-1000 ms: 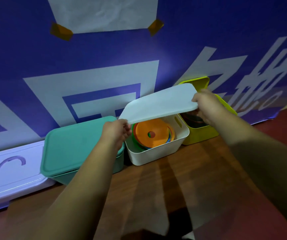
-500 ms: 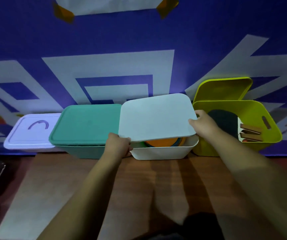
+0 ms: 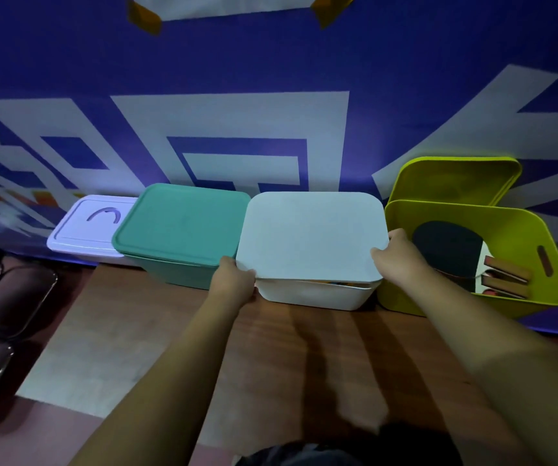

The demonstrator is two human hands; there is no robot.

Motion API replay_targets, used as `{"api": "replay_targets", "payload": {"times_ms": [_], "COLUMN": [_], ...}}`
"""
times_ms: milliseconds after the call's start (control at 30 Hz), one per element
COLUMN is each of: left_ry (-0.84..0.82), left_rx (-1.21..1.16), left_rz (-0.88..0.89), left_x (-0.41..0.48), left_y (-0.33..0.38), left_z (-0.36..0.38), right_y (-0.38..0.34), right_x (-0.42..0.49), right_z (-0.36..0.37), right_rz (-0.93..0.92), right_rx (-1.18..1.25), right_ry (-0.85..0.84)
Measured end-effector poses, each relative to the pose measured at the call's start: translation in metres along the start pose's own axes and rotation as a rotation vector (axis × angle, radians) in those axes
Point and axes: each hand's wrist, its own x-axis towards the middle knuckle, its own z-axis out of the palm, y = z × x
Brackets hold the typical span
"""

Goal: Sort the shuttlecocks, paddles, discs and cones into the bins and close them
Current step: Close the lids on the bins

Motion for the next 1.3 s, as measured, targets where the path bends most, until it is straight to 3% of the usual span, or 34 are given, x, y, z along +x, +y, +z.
{"api": "replay_targets", "payload": {"times_ms": [433,733,967,1300], "left_ry": [-0.031,0.011,0.027,0.018], "left_rx": [0.004,-0.188,-0.018,0.036], "left_rz": [0.033,0.074,0.057,0.066], "left_x": [0.026,0.008,0.018,0.02], "left_y": [-0.009,-0.011,-0.005,-0.021], "left_z": [0.0,0.002,-0.003,0.001], "right_y": [-0.009,-0.002,-0.019,-0.019], "right_x": [-0.002,-0.004,0.003,0.002], "right_z": [0.008,0.008,0.014,0.011], "right_rz": [0.062,0.053,0.057,0.045], "right_rx": [-0.246,-0.184,-0.261,-0.313], "right_ry": [0.004,0.06,0.049,0.044]}}
